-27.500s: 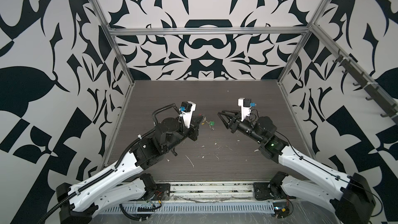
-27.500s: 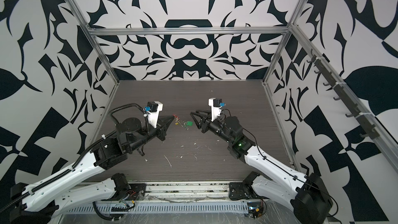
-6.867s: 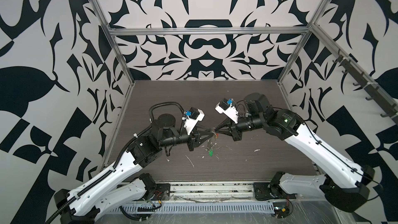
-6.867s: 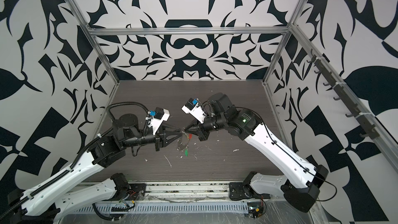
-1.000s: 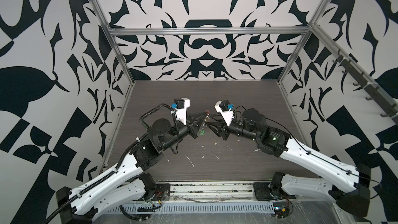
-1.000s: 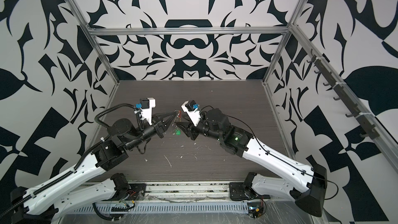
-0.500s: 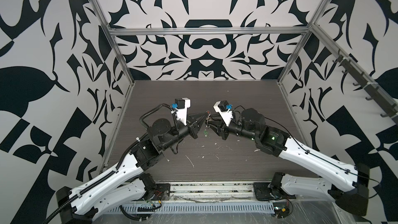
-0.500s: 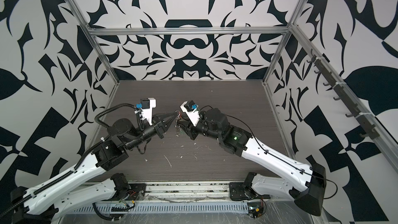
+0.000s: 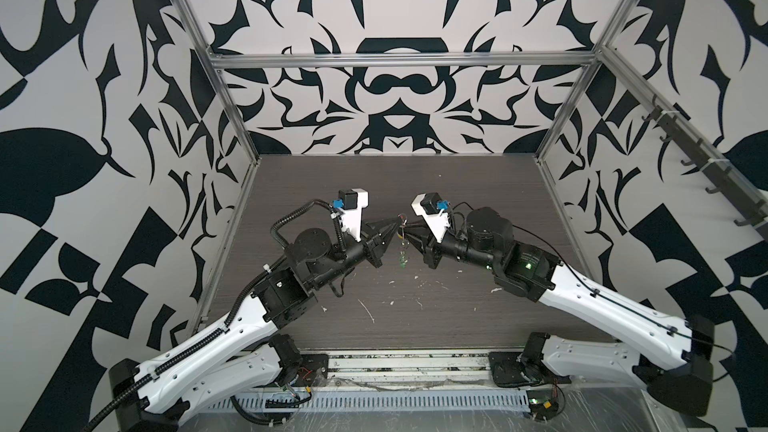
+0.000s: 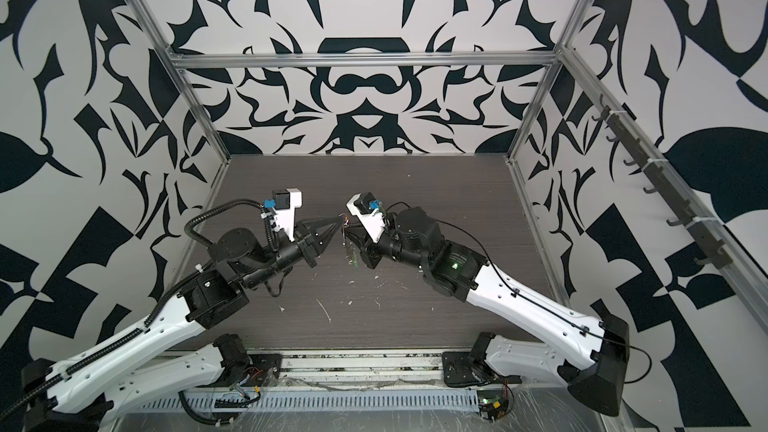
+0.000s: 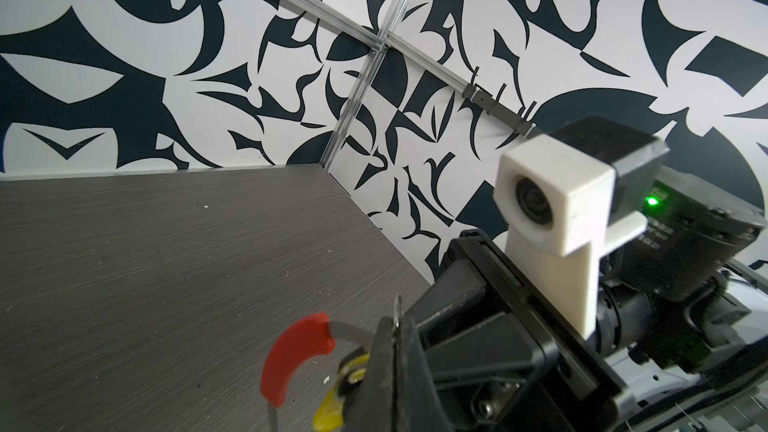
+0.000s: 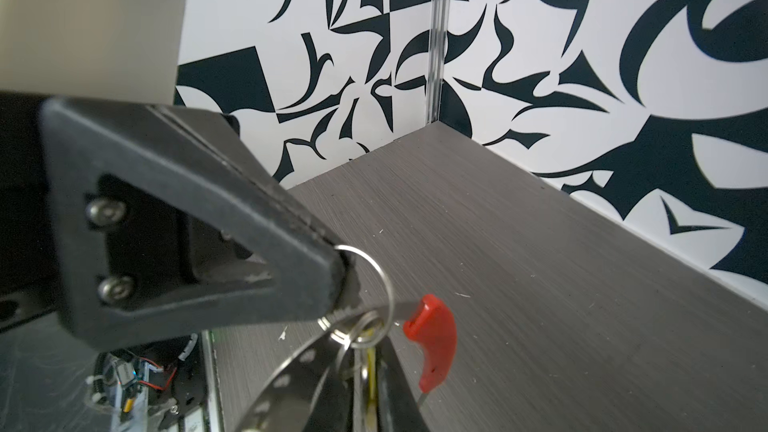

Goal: Remove the keys from the keyring

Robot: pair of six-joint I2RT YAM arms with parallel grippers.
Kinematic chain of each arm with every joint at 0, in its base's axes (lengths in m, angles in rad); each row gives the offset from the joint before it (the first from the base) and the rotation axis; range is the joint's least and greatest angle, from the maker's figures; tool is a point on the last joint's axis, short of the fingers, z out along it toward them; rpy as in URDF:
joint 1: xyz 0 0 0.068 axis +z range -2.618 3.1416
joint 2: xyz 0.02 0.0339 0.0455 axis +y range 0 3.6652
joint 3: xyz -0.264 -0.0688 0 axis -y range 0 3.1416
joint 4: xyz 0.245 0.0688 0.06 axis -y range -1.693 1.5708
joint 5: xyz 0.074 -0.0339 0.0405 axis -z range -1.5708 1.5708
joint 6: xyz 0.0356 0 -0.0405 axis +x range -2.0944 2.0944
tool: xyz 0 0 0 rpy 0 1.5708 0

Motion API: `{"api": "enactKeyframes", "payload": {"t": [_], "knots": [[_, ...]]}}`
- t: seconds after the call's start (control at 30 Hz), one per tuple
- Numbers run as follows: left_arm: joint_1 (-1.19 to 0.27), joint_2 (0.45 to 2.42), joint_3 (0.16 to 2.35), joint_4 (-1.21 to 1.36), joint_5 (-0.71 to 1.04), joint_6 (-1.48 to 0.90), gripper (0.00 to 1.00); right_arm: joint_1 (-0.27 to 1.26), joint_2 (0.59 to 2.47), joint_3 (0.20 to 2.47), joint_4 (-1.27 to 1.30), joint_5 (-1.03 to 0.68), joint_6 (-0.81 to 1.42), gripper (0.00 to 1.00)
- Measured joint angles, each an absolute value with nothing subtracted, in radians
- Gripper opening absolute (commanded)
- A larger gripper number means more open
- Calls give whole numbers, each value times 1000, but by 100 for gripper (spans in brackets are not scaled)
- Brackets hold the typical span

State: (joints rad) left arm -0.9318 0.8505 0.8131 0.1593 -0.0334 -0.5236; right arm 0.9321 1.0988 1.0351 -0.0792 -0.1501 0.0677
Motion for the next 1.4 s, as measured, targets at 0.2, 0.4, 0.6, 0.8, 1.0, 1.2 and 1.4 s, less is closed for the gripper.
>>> {"api": "enactKeyframes", "payload": {"t": [0.2, 0.4, 0.6, 0.8, 1.0, 1.2, 1.4], "knots": [[-932, 847, 813, 148, -46, -520, 0, 932, 1099, 1036, -95, -152, 70, 0], [-932, 831, 813, 132, -52, -504, 0, 933, 1098, 1053, -120, -152, 70, 0], [-932, 827, 813, 125, -52, -497, 0, 933, 1098, 1071, -146, -148, 70, 0], [-932, 825, 813, 102, -51, -497, 0, 934, 1098, 1092, -171, -142, 67, 0], [-932, 812, 813, 81, -44, -497, 0, 934, 1098, 1121, -200, -111, 36, 0], [-932, 807, 813, 70, -29, -498, 0, 934, 1098, 1129, -224, -88, -4, 0], [-932, 815, 818, 24, -22, -503, 0, 937, 1102, 1154, -248, -81, -38, 0]]}}
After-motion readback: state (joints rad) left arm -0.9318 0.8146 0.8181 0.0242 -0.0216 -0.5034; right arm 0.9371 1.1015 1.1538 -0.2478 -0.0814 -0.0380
